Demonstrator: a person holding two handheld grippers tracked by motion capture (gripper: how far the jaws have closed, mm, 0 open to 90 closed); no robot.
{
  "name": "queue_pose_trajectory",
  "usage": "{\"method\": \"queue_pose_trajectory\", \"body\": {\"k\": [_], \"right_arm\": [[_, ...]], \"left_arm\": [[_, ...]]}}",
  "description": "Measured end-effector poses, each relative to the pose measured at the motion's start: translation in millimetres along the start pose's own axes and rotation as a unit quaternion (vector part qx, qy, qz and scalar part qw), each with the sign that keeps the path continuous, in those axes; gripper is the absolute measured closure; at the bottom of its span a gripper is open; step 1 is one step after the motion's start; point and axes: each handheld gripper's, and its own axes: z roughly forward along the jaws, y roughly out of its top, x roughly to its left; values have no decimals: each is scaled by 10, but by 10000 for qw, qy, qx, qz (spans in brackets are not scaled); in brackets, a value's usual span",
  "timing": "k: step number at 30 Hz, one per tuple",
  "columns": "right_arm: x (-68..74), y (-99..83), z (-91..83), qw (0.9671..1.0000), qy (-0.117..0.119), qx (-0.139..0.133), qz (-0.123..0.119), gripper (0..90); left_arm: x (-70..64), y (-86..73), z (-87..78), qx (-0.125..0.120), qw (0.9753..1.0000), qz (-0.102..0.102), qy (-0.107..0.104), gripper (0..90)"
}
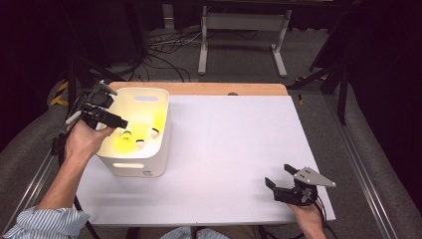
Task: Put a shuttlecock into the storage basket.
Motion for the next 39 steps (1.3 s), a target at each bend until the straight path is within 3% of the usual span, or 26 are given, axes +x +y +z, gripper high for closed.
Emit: {"method": "queue_pose_trajectory", "body": {"k": [39], "right_arm": [[-1, -3, 14, 10000, 15, 32, -5, 133]], "left_arm": [[383, -213, -156, -161, 9984, -521, 143, 441]]}}
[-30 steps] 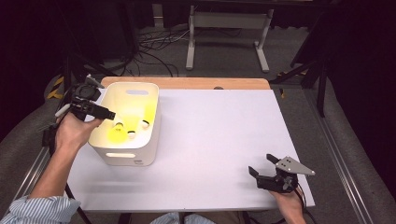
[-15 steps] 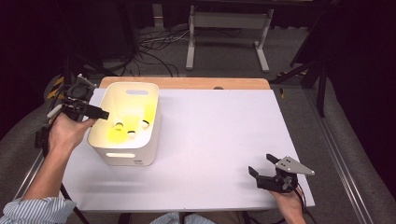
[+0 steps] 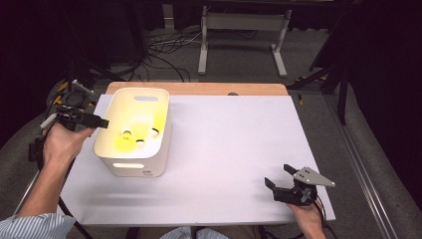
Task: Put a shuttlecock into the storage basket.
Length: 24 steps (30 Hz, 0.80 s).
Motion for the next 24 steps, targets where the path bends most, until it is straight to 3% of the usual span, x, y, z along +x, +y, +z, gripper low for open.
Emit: {"method": "queue_pose_trajectory", "body": {"k": [24], "right_arm": [[4, 0, 7, 10000, 1, 16, -3, 132]], "left_arm": [[257, -193, -30, -73, 9995, -322, 16, 440]]}}
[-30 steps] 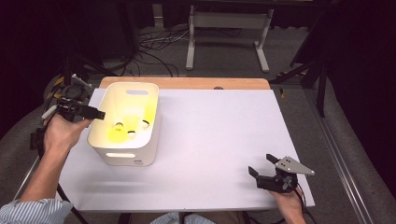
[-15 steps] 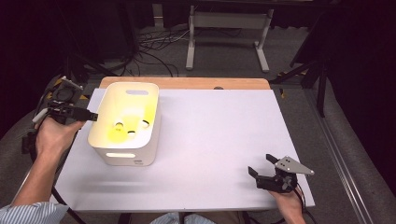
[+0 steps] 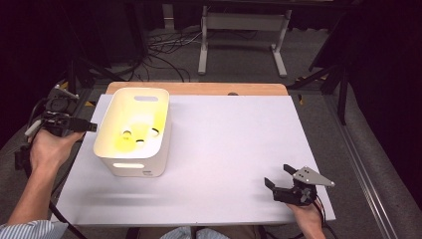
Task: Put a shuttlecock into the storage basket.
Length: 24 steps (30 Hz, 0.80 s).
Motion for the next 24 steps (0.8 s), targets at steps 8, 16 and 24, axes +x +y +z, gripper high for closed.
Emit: {"method": "queue_pose_trajectory", "body": {"k": [8, 16, 24], "right_arm": [[3, 1, 1, 10000, 1, -2, -7, 132], [1, 1, 0, 10000, 0, 0, -3, 132], [15, 8, -8, 10000, -21, -28, -41, 134]], "left_arm": [[23, -64, 24, -24, 10000, -22, 36, 445], [58, -128, 56, 6, 10000, -59, 20, 443], [58, -195, 105, 13, 9999, -104, -8, 438]]}}
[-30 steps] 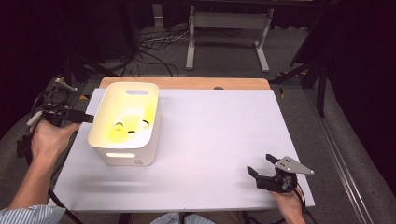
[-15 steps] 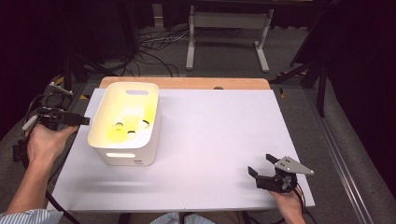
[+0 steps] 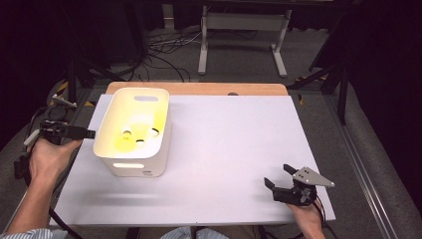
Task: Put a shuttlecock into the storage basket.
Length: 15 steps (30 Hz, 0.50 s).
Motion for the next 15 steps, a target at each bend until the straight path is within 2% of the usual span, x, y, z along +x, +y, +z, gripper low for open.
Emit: {"method": "queue_pose_trajectory", "body": {"k": [15], "right_arm": [[-3, 1, 4, 10000, 22, 6, 2, 133]], "left_arm": [[55, -182, 105, 15, 9999, -102, -4, 429]]}}
